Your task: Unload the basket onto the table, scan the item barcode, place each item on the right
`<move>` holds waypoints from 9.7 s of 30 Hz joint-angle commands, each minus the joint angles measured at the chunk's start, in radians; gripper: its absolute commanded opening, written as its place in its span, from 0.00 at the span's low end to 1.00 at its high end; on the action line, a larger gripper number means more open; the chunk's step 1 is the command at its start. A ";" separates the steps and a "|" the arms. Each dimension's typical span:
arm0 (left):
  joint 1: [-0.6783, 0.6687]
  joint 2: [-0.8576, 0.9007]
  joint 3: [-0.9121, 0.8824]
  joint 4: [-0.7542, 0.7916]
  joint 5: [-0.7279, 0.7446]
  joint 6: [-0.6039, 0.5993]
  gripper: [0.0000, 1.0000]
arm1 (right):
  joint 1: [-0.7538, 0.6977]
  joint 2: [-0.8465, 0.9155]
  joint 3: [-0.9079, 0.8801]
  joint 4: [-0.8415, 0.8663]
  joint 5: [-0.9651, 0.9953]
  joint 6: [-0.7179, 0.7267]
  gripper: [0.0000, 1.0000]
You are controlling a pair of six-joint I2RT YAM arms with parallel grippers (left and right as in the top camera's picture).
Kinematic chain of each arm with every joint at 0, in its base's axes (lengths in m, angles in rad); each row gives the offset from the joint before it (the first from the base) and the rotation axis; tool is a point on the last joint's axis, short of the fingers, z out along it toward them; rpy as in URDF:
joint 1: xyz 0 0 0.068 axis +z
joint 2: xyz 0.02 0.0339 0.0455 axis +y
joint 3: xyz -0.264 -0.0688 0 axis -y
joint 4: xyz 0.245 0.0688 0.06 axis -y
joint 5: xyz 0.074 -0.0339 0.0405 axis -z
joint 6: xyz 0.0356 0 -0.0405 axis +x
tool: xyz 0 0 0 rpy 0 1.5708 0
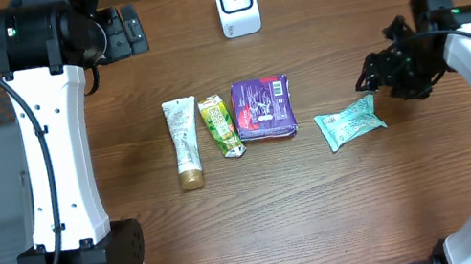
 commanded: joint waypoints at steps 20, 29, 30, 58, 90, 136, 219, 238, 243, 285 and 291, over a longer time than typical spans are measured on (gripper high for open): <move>-0.006 0.002 0.002 0.004 -0.002 0.002 1.00 | -0.038 0.239 -0.054 0.044 -0.168 -0.393 0.71; -0.007 0.002 0.002 0.004 -0.002 0.002 1.00 | -0.035 0.272 -0.154 0.140 -0.195 -0.341 0.52; -0.007 0.002 0.002 0.004 -0.002 0.002 1.00 | -0.035 0.272 -0.157 0.148 -0.195 -0.319 0.44; -0.007 0.002 0.002 0.004 -0.002 0.002 1.00 | 0.001 0.006 0.717 -0.305 -0.410 -0.217 0.04; -0.007 0.002 0.002 0.004 -0.002 0.002 1.00 | 0.554 0.214 0.751 0.460 1.083 -0.354 0.04; -0.006 0.002 0.002 0.004 -0.002 0.002 1.00 | 0.619 0.568 0.742 0.861 1.049 -1.174 0.04; -0.006 0.002 0.002 0.004 -0.002 0.002 1.00 | 0.626 0.076 0.025 0.640 0.146 0.613 0.06; -0.006 0.002 0.002 0.004 -0.002 0.002 1.00 | 0.695 0.211 0.027 0.538 0.220 0.645 0.04; -0.006 0.002 0.002 0.004 -0.002 0.002 0.99 | 0.613 0.199 0.060 0.356 0.220 0.576 0.04; -0.006 0.002 0.002 0.004 -0.002 0.002 1.00 | 0.175 0.330 0.064 0.365 -0.284 0.019 0.42; -0.007 0.002 0.002 0.004 -0.002 0.002 0.99 | 0.153 0.327 0.066 0.372 -0.390 0.060 0.21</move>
